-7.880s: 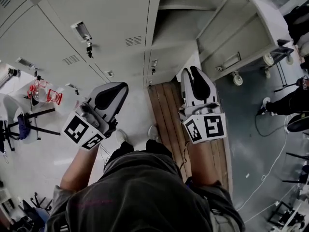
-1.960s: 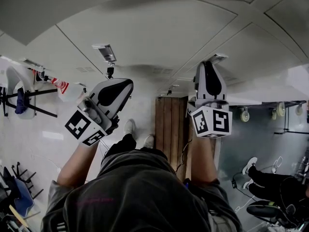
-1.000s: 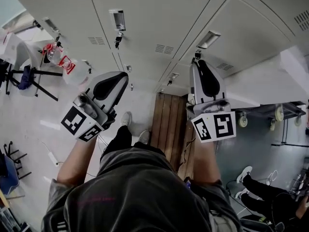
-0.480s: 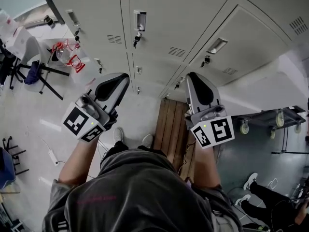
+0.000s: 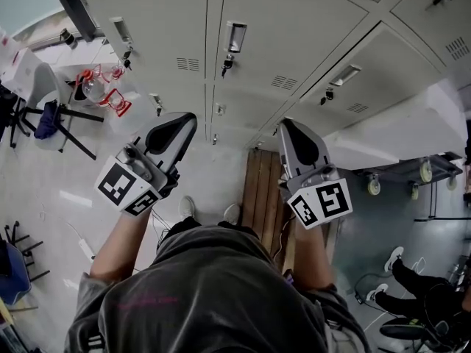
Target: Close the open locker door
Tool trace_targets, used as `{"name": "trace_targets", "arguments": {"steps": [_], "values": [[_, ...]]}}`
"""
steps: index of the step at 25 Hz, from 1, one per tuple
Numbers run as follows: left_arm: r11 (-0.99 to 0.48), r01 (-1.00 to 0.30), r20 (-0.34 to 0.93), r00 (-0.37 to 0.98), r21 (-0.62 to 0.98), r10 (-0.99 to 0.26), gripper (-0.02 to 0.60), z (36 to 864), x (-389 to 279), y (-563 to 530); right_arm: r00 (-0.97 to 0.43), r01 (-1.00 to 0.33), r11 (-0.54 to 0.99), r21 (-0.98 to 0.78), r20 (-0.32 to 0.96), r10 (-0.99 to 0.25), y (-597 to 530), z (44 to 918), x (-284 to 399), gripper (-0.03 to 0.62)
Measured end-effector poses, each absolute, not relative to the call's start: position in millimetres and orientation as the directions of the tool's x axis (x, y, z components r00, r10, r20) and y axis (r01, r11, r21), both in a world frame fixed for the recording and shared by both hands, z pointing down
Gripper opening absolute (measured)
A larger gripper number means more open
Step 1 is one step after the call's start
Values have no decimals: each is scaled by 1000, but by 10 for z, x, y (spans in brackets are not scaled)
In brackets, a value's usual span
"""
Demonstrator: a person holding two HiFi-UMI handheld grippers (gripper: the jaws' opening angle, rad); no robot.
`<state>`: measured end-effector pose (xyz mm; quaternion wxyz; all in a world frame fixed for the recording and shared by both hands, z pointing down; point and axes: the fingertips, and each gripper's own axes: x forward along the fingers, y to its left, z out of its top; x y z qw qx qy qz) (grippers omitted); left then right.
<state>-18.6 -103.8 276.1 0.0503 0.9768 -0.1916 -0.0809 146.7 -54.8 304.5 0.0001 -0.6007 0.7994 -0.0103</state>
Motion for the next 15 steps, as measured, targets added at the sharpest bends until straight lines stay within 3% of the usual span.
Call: {"name": "trace_targets", "arguments": {"steps": [15], "values": [[-934,-330,-148,926,139,-349,14,2775,-454,-1314,-262,-965,261,-14,21,-965,-771,3041,1107,26]]}}
